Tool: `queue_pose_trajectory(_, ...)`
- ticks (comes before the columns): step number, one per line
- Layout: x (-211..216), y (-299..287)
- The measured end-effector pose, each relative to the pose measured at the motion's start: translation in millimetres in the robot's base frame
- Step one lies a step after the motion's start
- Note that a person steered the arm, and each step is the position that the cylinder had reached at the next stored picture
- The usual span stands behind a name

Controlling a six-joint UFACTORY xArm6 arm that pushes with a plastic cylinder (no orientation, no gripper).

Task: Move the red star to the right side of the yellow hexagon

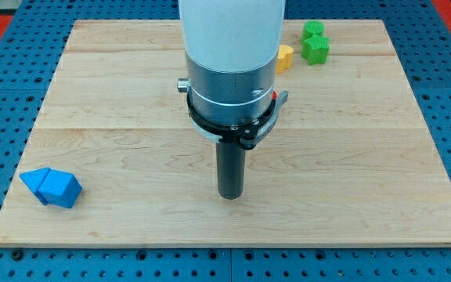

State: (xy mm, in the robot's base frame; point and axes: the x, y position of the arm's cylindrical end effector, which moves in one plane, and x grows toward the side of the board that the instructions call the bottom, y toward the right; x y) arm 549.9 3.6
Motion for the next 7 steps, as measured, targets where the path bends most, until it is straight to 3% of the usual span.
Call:
queue_pose_trajectory(2, -1, 15)
queue_pose_trajectory(4, -20, 106)
queue_pose_trajectory(6, -35, 111)
queue_pose_trajectory(7, -22, 111)
